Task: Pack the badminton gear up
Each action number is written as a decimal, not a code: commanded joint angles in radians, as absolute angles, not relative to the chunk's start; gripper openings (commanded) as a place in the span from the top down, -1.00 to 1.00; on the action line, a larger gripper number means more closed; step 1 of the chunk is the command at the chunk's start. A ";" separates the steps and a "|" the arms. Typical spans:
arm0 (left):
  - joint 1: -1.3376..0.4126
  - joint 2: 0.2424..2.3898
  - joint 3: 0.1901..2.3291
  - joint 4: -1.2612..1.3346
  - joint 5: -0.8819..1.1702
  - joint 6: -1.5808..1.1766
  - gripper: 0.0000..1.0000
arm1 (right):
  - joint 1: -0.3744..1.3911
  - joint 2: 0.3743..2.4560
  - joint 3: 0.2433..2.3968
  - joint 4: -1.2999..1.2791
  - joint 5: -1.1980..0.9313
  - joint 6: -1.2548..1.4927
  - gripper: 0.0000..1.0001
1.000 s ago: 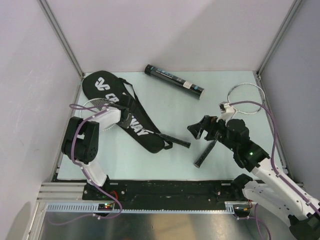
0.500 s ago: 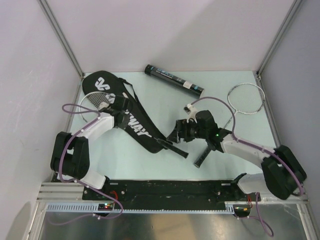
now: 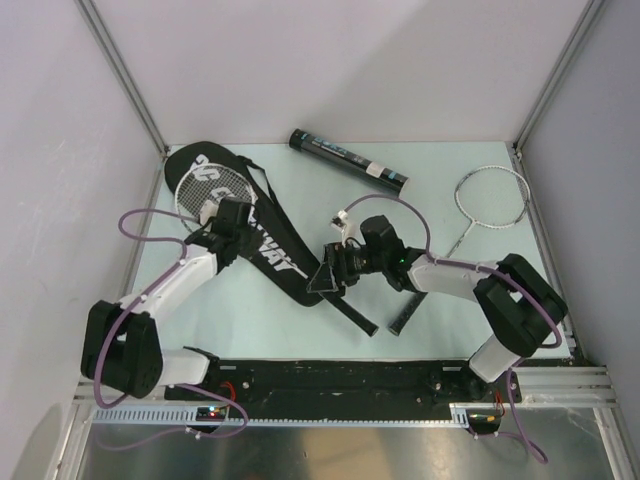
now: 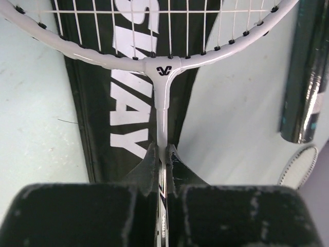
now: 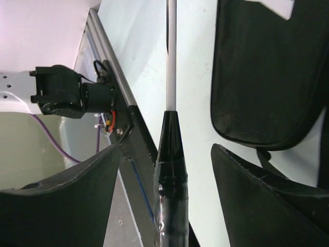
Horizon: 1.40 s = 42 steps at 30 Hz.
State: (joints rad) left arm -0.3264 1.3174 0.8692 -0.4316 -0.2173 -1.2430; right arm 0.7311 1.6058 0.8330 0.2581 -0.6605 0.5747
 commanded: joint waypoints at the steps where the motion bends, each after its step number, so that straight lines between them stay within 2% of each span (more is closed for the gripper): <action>1: -0.338 1.243 0.854 -0.349 -0.179 -1.200 1.00 | 0.748 1.639 0.867 0.347 -0.752 0.658 -0.50; 5: -0.341 1.199 0.821 -0.311 -0.186 -1.181 1.00 | 0.755 1.653 0.867 0.368 -0.770 0.717 -0.28; 7: -0.343 1.175 0.788 -0.252 -0.181 -1.169 1.00 | 0.759 1.653 0.867 0.375 -0.774 0.729 -0.09; 11: -0.343 1.148 0.752 -0.177 -0.145 -1.133 0.98 | 0.764 1.614 0.850 0.382 -0.740 0.736 0.76; 13: -0.342 1.144 0.753 -0.158 -0.135 -1.095 0.82 | 0.765 1.580 0.831 0.399 -0.720 0.739 0.94; 16: -0.342 1.133 0.754 -0.141 -0.131 -1.057 0.60 | 0.763 1.534 0.815 0.411 -0.697 0.738 0.99; 20: -0.342 1.116 0.766 -0.118 -0.097 -0.990 -0.24 | 0.750 1.486 0.790 0.427 -0.660 0.754 1.00; 23: -0.343 1.101 0.785 -0.116 -0.051 -0.928 -0.48 | 0.722 1.447 0.749 0.470 -0.631 0.784 1.00; 28: -0.343 1.067 0.795 -0.117 0.030 -0.844 -0.62 | 0.660 1.377 0.680 0.498 -0.576 0.817 1.00; 32: -0.348 1.052 0.784 -0.116 0.034 -0.825 -0.64 | 0.607 1.328 0.644 0.501 -0.566 0.834 1.00; 37: -0.353 1.105 0.773 -0.123 -0.069 -0.822 -0.51 | 0.557 1.217 0.609 0.390 -0.473 0.806 1.00; 42: -0.375 1.259 0.836 -0.168 -0.142 -0.815 -0.39 | 0.517 1.030 0.569 0.232 -0.317 0.761 1.00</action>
State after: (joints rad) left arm -0.3515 1.1641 0.7696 -0.1436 -0.0566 -0.8486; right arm 0.5423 1.1706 0.5827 0.2916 -0.4591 0.8150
